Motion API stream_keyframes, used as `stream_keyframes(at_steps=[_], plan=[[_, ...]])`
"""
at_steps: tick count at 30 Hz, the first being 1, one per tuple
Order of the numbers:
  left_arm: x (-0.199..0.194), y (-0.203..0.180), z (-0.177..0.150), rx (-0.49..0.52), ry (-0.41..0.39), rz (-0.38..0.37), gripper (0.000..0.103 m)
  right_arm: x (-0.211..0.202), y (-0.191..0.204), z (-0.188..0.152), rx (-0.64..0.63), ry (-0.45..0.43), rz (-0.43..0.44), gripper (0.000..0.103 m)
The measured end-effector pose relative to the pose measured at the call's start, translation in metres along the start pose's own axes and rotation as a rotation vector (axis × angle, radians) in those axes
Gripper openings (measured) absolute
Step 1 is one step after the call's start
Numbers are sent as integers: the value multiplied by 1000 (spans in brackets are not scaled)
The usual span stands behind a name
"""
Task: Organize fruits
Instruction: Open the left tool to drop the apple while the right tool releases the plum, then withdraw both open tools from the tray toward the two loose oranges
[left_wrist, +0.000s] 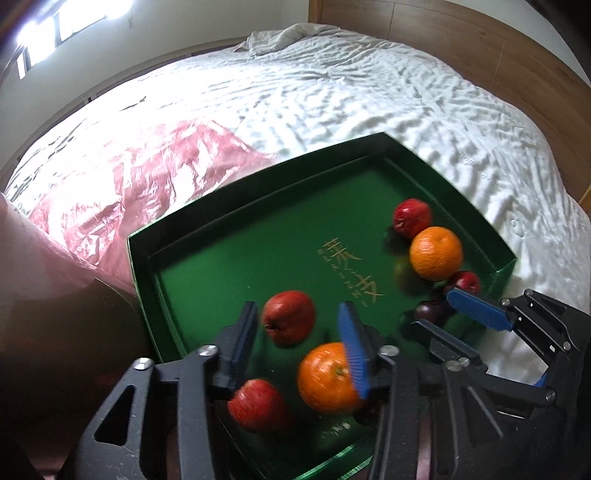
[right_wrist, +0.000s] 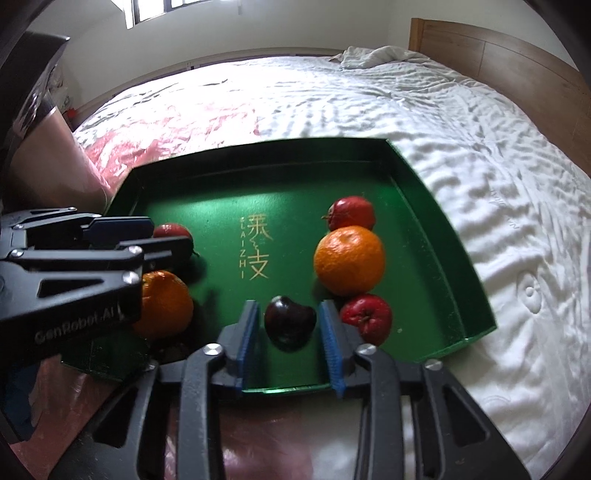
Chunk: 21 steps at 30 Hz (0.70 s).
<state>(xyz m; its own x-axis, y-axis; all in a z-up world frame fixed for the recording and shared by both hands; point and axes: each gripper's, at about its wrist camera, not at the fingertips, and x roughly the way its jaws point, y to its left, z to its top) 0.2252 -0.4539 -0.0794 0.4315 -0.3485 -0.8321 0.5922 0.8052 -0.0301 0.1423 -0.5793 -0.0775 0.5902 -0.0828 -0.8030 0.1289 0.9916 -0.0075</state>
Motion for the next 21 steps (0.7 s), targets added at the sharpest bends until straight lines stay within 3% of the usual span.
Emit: stream_keyframes(at_steps=[7, 15, 21], plan=[[-34, -8, -9, 5, -34, -13, 50, -28, -4, -5, 4, -11, -52, 101], [-90, -11, -49, 0, -68, -59, 52, -66, 1, -25, 28, -5, -81, 103], [-134, 0, -93, -2, -91, -51, 56, -95, 24, -44, 33, -11, -68, 103]])
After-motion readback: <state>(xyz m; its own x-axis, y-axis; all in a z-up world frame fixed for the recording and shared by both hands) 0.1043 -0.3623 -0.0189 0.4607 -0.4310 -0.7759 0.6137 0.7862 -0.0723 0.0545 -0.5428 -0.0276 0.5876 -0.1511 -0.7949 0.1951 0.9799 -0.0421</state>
